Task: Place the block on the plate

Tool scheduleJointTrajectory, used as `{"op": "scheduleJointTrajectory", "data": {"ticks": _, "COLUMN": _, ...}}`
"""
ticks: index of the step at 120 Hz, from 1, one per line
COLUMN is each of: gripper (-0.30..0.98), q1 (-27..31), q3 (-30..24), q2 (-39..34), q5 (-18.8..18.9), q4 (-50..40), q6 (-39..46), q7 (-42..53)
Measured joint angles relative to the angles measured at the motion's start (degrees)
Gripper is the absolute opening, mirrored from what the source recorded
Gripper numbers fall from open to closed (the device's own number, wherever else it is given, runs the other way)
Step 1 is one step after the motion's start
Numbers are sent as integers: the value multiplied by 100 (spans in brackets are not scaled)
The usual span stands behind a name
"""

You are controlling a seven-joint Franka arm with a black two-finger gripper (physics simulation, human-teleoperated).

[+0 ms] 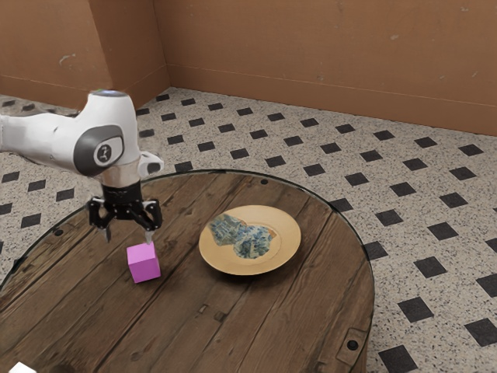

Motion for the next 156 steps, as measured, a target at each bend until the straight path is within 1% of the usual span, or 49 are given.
{"op": "scheduleJointTrajectory", "data": {"ticks": 13, "gripper": 69, "q1": -65, "q3": 112, "q2": 295, "q5": -68, "q4": -83, "q6": 584, "q7": -453}}
{"op": "scheduleJointTrajectory", "data": {"ticks": 34, "gripper": 69, "q1": 126, "q3": 226, "q2": 597, "q5": -102, "q4": -63, "q6": 1155, "q7": -983}}
{"op": "scheduleJointTrajectory", "data": {"ticks": 57, "gripper": 69, "q1": 106, "q3": 224, "q2": 852, "q5": -118, "q4": -50, "q6": 1475, "q7": -1373}}
{"op": "scheduleJointTrajectory", "data": {"ticks": 73, "gripper": 69, "q1": 107, "q3": 219, "q2": 1095, "q5": -246, "q4": 51, "q6": 1573, "q7": -1531}}
{"op": "scheduleJointTrajectory", "data": {"ticks": 97, "gripper": 69, "q1": 131, "q3": 214, "q2": 1389, "q5": -521, "q4": 179, "q6": 1640, "q7": -1658}}
{"op": "scheduleJointTrajectory", "data": {"ticks": 109, "gripper": 69, "q1": 153, "q3": 221, "q2": 1466, "q5": -830, "q4": 220, "q6": 1653, "q7": -1626}}
{"op": "scheduleJointTrajectory", "data": {"ticks": 119, "gripper": 68, "q1": 159, "q3": 222, "q2": 1486, "q5": -1007, "q4": 226, "q6": 1659, "q7": -1593}}
{"op": "scheduleJointTrajectory", "data": {"ticks": 141, "gripper": 49, "q1": 152, "q3": 223, "q2": 1483, "q5": -1168, "q4": 228, "q6": 1652, "q7": -1541}}
{"op": "scheduleJointTrajectory", "data": {"ticks": 156, "gripper": 45, "q1": 151, "q3": 223, "q2": 1454, "q5": -1188, "q4": 239, "q6": 1633, "q7": -1529}}
